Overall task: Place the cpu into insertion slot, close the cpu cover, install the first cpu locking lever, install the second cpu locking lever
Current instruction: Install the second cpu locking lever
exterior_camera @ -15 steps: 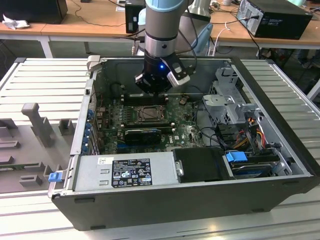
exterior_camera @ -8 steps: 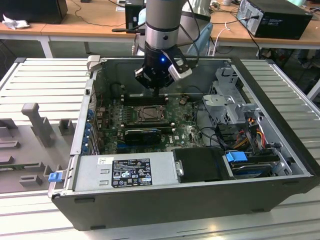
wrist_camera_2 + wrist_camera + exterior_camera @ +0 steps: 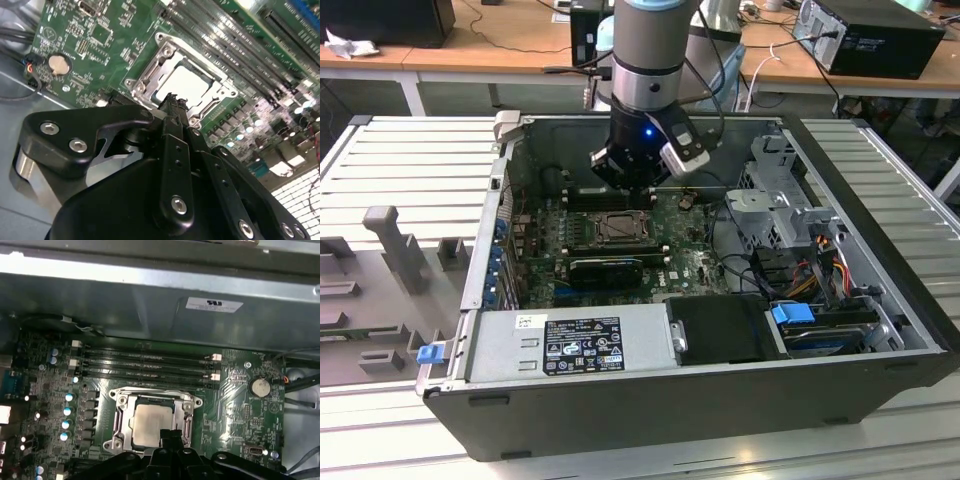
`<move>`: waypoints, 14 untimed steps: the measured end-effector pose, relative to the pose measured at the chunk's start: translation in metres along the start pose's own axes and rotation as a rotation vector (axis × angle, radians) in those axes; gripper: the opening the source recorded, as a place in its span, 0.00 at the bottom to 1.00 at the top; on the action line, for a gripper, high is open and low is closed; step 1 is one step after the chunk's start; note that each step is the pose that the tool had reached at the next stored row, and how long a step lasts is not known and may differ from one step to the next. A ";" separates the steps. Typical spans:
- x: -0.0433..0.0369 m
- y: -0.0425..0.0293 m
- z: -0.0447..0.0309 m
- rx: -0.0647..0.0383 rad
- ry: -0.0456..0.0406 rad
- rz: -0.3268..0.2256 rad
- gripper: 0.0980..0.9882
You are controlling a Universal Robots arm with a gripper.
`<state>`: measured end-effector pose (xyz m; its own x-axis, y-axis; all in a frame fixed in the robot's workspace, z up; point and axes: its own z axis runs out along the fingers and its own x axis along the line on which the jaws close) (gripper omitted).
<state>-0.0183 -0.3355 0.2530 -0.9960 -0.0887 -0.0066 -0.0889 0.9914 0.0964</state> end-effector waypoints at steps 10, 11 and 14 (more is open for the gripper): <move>0.0019 -0.0216 0.0074 -0.001 0.0170 0.002 0.01; 0.0022 -0.0245 0.0074 -0.002 0.0182 0.002 0.01; 0.0047 -0.0319 0.0079 -0.002 0.0206 0.002 0.01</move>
<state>-0.0201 -0.3668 0.2420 -0.9960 -0.0885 0.0141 -0.0867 0.9914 0.0982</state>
